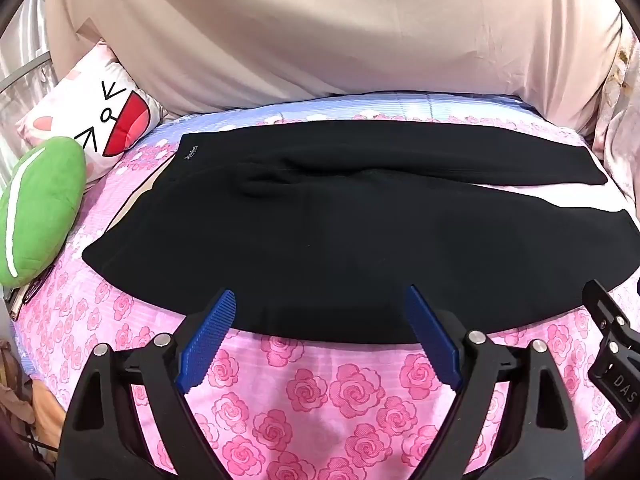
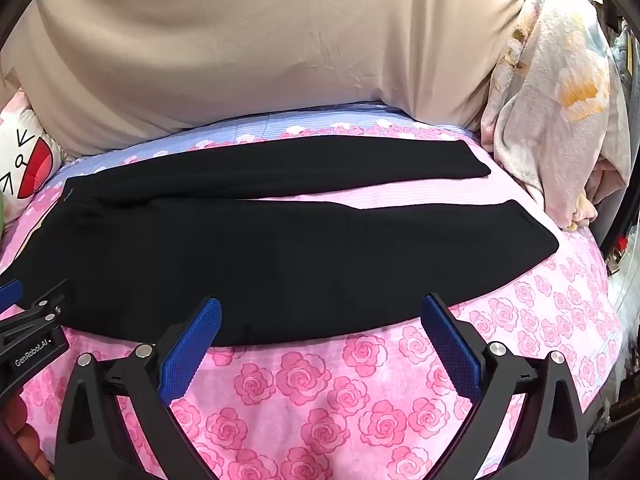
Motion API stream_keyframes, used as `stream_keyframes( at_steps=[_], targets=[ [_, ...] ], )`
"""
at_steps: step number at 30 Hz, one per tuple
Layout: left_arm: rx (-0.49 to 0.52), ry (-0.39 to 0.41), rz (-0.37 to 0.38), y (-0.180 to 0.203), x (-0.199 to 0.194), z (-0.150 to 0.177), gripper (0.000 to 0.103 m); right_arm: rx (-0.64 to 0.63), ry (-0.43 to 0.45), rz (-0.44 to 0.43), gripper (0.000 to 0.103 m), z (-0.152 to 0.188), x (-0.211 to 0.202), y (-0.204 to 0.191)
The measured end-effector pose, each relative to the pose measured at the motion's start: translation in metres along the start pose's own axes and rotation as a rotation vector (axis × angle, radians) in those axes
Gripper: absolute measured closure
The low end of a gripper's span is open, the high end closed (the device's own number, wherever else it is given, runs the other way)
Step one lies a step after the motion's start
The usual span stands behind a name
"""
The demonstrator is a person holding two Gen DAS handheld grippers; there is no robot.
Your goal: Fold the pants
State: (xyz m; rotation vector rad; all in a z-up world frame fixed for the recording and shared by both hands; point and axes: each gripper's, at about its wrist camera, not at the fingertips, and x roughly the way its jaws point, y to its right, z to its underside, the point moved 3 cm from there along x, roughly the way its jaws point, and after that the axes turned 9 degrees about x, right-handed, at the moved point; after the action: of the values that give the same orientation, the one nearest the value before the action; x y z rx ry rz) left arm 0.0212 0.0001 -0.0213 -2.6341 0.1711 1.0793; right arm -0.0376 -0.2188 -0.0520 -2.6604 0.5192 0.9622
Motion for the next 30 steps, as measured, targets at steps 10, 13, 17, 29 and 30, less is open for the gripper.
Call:
stream_keyframes(
  at_steps=[10, 13, 17, 29, 30],
  targets=[
    [0.002, 0.005, 0.005, -0.0012, 0.002, 0.001, 0.019, 0.001, -0.002, 0.003, 0.005, -0.0031, 0.0011, -0.0002],
    [0.001, 0.01, 0.006, 0.0032, -0.0005, 0.0015, 0.019, 0.001, -0.002, 0.003, 0.005, -0.0031, 0.0015, -0.0005],
    [0.001, 0.007, 0.004, 0.0027, -0.0012, -0.0007, 0.019, -0.001, -0.002, 0.003, 0.005, -0.003, 0.0014, -0.0005],
    [-0.004, 0.007, 0.007, 0.0024, 0.001, -0.0006, 0.018, -0.003, -0.01, 0.002, 0.005, -0.0027, 0.0031, -0.0017],
    [-0.004, 0.006, 0.005, 0.0023, 0.001, -0.0002, 0.018, -0.005, -0.009, 0.003, 0.005, -0.0027, 0.0033, -0.002]
  ],
)
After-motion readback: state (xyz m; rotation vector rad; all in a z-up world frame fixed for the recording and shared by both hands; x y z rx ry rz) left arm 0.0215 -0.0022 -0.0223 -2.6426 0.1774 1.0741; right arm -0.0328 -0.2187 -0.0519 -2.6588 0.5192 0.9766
